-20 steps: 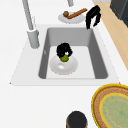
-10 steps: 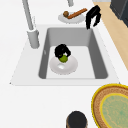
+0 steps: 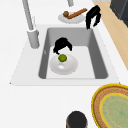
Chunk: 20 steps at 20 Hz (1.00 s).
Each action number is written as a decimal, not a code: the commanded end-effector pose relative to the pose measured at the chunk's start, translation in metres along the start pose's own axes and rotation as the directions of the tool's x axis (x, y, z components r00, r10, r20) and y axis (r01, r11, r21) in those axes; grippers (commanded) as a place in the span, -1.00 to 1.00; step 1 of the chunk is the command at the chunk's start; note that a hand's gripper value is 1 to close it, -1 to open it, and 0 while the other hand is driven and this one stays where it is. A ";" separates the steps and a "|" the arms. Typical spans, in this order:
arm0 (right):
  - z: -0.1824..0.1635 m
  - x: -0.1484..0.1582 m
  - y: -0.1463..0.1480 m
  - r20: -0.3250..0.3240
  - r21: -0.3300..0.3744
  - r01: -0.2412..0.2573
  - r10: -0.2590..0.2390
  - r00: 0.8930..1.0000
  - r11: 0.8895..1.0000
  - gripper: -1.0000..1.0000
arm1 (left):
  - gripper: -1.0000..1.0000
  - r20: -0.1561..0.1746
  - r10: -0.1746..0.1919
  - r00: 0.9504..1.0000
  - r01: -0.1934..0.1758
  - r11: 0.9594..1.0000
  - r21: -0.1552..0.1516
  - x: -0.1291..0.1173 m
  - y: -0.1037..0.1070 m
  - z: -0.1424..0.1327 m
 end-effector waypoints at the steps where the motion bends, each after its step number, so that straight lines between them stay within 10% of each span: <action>1: 0.000 0.000 0.000 0.000 0.000 0.000 0.000 1.000 1.000 0.00 | -1.00 -0.018 -0.005 1.000 0.005 1.000 -0.002 0.018 0.017 0.009; 16: 0.000 0.000 0.000 0.000 0.000 0.000 0.000 1.000 1.000 0.00 | -1.00 -0.044 0.018 0.999 -0.019 1.000 -0.017 0.089 0.038 0.043; 20: 0.000 0.000 0.000 0.000 0.000 0.000 0.000 1.000 1.000 0.00 | -1.00 -0.007 0.040 0.999 -0.040 0.999 -0.017 0.078 0.045 0.045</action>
